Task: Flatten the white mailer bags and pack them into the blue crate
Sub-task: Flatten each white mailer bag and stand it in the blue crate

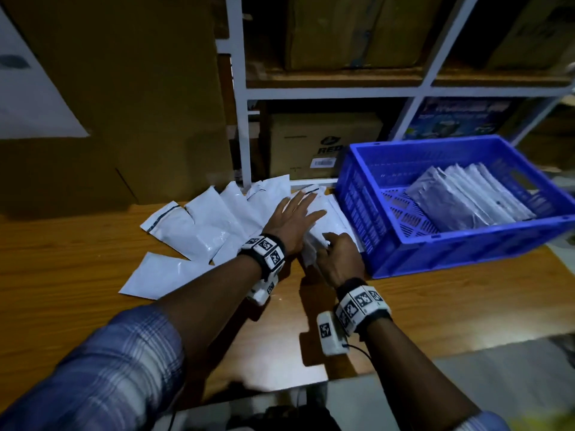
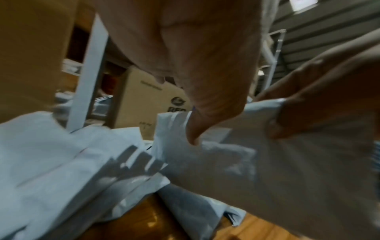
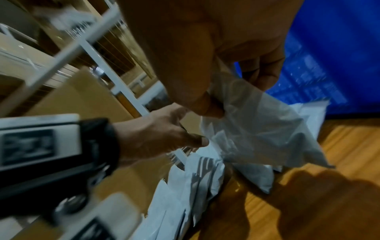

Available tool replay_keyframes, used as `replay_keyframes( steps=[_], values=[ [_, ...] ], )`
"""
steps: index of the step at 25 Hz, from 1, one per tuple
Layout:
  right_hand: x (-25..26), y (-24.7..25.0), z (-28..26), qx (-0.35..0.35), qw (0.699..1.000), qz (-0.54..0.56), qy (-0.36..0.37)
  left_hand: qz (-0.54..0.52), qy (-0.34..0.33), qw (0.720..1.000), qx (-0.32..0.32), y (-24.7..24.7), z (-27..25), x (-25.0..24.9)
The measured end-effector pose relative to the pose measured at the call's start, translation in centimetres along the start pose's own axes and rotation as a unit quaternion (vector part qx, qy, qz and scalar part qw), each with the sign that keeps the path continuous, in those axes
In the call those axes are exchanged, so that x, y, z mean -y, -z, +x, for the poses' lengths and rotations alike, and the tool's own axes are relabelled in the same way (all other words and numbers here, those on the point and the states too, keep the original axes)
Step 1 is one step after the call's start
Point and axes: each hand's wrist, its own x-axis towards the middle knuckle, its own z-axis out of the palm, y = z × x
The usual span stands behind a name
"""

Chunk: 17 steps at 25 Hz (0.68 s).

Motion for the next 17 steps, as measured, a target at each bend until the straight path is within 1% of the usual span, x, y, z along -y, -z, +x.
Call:
replay_keyframes(
  steps=[2,3,5,7,8,10,12,14,17],
  values=[
    [-0.6,0.7,-2.7,-0.017,0.999,-0.011,0.027,0.047,-0.049,0.998,0.001,0.6,-0.8,-0.7],
    [-1.1,0.9,-3.8,-0.02,0.999,-0.035,0.037,0.055,-0.077,0.995,-0.001,0.5,-1.3,-0.9],
    [-2.4,1.2,-6.0,-0.03,0.991,-0.121,0.054,0.043,-0.125,0.991,-0.033,0.0,-3.2,-1.3],
    [-3.8,1.0,-7.7,-0.028,0.973,-0.22,0.069,0.022,-0.145,0.988,-0.051,-0.9,-5.3,-2.1],
    [-4.5,0.8,-8.4,-0.015,0.965,-0.253,0.068,0.018,-0.146,0.988,-0.043,-1.2,-6.5,-2.9],
    [-5.7,0.3,-9.3,0.023,0.957,-0.282,0.066,0.028,-0.142,0.989,-0.041,-2.1,-8.4,-4.8],
    [-6.9,-0.1,-9.7,0.058,0.951,-0.292,0.083,0.015,-0.121,0.991,-0.052,-3.1,-10.1,-6.7],
    [-8.1,-0.4,-9.8,0.09,0.944,-0.291,0.122,-0.023,-0.072,0.996,-0.051,-4.7,-11.8,-8.3],
    [-9.9,-1.9,-9.8,0.182,0.931,-0.269,0.167,-0.08,0.017,0.996,-0.036,-7.3,-14.6,-10.3]
  ],
)
